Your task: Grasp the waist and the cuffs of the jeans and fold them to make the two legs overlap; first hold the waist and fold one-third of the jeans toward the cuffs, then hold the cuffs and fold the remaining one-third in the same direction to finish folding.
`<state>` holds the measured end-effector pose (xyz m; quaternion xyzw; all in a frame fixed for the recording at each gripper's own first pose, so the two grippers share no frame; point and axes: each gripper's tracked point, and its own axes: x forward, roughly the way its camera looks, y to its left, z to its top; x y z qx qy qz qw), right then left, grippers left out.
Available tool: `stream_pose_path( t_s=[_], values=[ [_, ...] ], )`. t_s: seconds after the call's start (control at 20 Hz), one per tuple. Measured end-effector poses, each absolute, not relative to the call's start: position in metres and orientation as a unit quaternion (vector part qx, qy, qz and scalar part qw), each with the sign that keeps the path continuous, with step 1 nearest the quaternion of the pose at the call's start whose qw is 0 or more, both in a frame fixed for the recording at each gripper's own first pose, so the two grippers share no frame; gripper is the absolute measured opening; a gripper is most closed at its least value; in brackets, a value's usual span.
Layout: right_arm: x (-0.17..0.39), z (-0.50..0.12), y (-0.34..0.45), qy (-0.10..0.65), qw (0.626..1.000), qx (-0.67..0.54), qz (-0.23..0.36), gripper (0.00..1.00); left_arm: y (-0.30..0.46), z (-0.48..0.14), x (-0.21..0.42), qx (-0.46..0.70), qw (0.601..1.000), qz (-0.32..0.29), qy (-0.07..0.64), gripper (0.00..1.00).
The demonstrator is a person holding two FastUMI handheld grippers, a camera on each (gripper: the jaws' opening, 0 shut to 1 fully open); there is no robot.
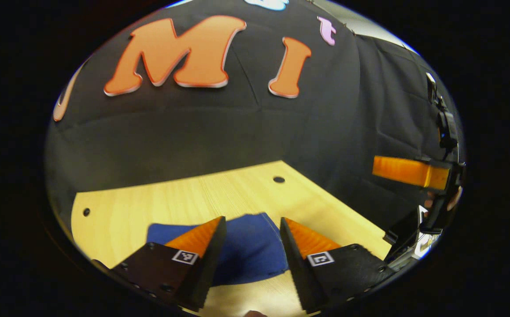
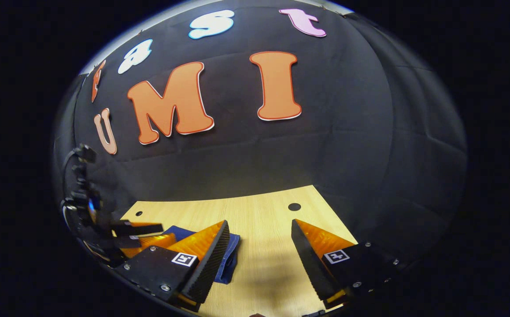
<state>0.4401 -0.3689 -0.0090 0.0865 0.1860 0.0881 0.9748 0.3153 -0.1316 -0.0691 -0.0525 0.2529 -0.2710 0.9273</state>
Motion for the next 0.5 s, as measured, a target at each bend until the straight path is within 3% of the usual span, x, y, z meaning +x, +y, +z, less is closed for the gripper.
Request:
stream_pose_path(
  t_s=[0.15,0.5],
  values=[
    [0.443,0.018,-0.346,0.143,0.981,0.072,0.106,0.89,-0.079,-0.015,0.329,-0.029,0.964,-0.199,0.173,0.95],
    [0.435,0.097,-0.296,-0.005,0.993,0.026,0.119,0.89,0.013,0.083,0.303,-0.005,0.997,-0.069,0.042,0.94]
  ],
)
